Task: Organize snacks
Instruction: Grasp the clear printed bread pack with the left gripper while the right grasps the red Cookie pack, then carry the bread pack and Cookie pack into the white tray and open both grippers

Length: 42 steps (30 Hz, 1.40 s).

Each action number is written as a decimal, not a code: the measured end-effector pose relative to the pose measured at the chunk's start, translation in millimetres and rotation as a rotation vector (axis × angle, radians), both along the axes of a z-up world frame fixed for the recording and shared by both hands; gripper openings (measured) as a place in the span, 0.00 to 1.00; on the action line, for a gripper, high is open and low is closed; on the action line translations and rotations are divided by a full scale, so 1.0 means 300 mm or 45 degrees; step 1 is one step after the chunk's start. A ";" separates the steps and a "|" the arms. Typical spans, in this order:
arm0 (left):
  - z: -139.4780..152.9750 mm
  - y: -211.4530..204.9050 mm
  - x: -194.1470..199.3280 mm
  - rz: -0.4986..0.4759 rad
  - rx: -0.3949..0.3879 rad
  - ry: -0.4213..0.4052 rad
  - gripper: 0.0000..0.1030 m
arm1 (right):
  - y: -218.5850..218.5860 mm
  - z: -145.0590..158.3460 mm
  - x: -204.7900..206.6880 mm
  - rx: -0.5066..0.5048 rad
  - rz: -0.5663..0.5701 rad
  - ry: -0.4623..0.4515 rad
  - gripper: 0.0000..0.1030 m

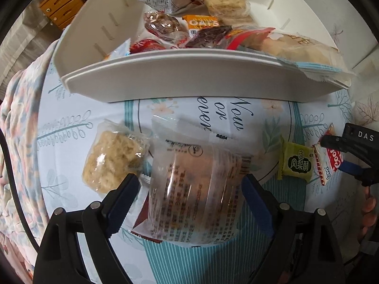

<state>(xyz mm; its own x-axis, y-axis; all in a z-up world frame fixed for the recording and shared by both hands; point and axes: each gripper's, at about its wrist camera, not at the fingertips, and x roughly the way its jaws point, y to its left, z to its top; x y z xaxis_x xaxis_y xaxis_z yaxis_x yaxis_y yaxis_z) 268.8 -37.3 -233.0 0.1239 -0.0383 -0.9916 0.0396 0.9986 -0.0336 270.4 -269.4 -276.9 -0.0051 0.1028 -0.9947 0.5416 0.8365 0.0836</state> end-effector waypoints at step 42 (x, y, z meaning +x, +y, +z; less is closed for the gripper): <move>0.275 0.096 -0.169 0.158 -0.005 -0.005 0.66 | 0.474 0.240 -0.095 0.398 0.529 -0.124 0.46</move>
<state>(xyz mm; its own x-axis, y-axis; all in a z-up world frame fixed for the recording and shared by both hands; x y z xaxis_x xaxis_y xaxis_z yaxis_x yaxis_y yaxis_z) 218.0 -8.5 -150.5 0.1317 -0.0264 -0.9909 -0.0843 0.9957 -0.0377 241.7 -127.3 -204.9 -0.0175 0.4036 -0.9148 0.1469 0.9060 0.3969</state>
